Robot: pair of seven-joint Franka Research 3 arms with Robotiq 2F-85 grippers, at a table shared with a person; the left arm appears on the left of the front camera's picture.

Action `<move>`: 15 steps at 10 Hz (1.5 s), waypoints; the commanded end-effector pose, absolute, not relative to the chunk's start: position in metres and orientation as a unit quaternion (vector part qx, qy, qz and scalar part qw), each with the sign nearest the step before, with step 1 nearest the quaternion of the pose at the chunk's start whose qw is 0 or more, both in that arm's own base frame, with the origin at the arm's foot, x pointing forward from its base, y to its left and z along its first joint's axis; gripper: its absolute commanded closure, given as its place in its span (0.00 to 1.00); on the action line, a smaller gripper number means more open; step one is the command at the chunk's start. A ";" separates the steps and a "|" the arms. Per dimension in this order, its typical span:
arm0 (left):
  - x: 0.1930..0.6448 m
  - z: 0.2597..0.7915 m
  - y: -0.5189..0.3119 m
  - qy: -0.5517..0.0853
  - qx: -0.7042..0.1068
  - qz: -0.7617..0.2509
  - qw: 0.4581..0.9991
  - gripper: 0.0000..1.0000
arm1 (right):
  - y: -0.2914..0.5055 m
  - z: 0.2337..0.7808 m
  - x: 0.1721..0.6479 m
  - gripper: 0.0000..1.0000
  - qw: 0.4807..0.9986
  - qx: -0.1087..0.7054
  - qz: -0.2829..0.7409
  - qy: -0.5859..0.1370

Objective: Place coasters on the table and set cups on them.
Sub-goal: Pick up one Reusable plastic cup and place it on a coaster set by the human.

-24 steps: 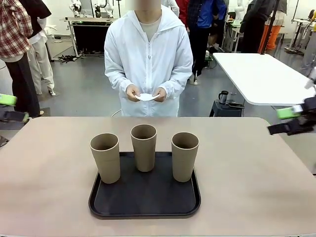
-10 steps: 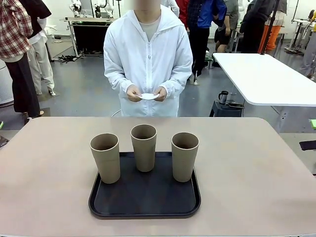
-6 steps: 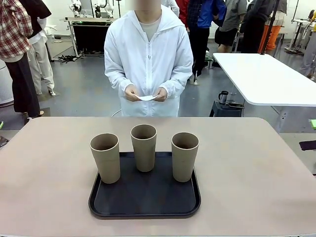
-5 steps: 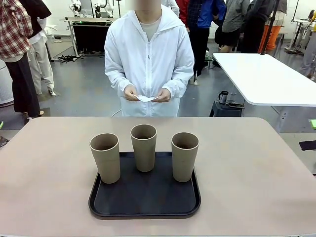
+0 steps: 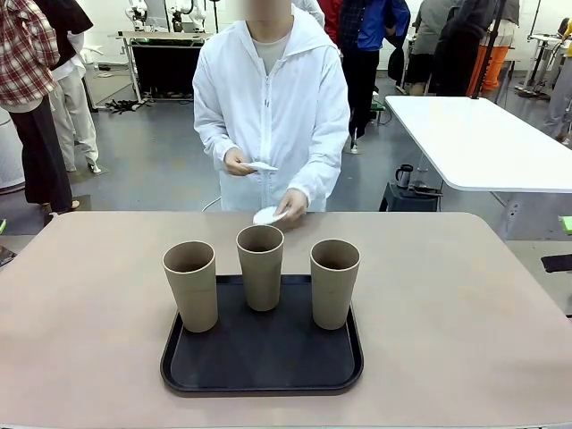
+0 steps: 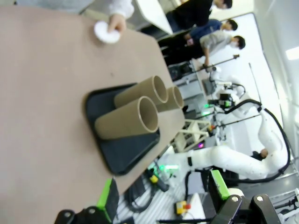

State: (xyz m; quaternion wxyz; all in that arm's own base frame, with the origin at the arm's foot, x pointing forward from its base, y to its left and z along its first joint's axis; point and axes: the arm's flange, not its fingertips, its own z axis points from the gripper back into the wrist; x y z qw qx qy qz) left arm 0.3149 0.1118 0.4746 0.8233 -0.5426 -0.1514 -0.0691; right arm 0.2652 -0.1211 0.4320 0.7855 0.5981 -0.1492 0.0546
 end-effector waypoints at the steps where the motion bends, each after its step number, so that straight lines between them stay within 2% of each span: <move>1: 0.313 0.474 0.114 -0.157 -0.549 -0.073 0.818 0.00 | -0.123 0.431 0.266 0.00 0.782 0.602 0.058 -0.151; 15: 0.313 0.474 0.114 -0.157 -0.549 -0.073 0.818 0.00 | -0.123 0.431 0.266 0.00 0.782 0.602 0.058 -0.151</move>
